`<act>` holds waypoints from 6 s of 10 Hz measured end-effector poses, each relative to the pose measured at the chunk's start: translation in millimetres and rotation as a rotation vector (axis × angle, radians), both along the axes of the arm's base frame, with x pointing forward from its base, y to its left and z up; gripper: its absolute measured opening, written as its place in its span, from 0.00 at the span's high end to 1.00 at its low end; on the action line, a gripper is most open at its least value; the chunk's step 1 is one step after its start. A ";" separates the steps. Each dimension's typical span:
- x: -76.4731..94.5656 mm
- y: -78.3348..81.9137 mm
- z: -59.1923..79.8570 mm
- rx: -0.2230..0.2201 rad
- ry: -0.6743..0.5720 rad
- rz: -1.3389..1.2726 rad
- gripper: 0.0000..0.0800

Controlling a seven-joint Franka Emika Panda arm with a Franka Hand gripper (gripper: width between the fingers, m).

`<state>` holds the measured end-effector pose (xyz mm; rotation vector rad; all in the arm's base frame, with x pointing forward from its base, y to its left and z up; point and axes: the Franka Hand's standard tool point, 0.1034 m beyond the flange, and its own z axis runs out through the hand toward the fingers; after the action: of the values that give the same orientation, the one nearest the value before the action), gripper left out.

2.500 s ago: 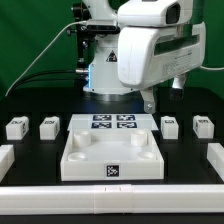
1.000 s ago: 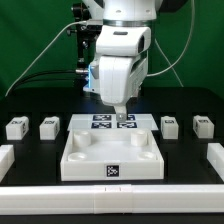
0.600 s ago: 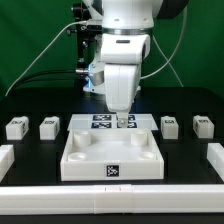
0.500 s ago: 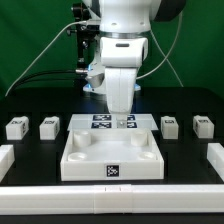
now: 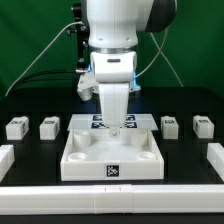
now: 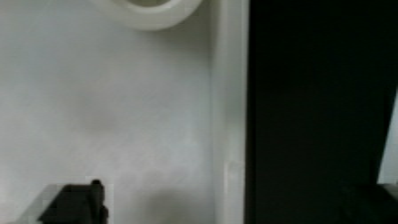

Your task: Assemble one leg

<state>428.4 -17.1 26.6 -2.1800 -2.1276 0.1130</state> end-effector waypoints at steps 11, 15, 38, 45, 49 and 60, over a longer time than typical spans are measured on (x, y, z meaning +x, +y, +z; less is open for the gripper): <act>-7.7 -0.9 -18.6 0.004 0.036 -0.001 0.68; -3.0 -0.4 -13.0 0.001 0.021 -0.015 0.91; 66.2 80.8 -16.2 0.029 -0.033 -0.036 0.91; 67.3 77.0 -15.7 0.029 -0.043 -0.054 0.24; 69.8 85.5 -3.1 0.018 -0.062 -0.122 0.19; 49.8 103.5 34.0 -0.037 -0.083 -0.702 0.19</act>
Offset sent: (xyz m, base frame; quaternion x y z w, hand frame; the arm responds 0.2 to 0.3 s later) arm 0.0023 0.0008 0.0003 0.0057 -0.0084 -0.0127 0.9999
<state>478.2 86.4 60.6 -2.8389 -1.2742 0.0071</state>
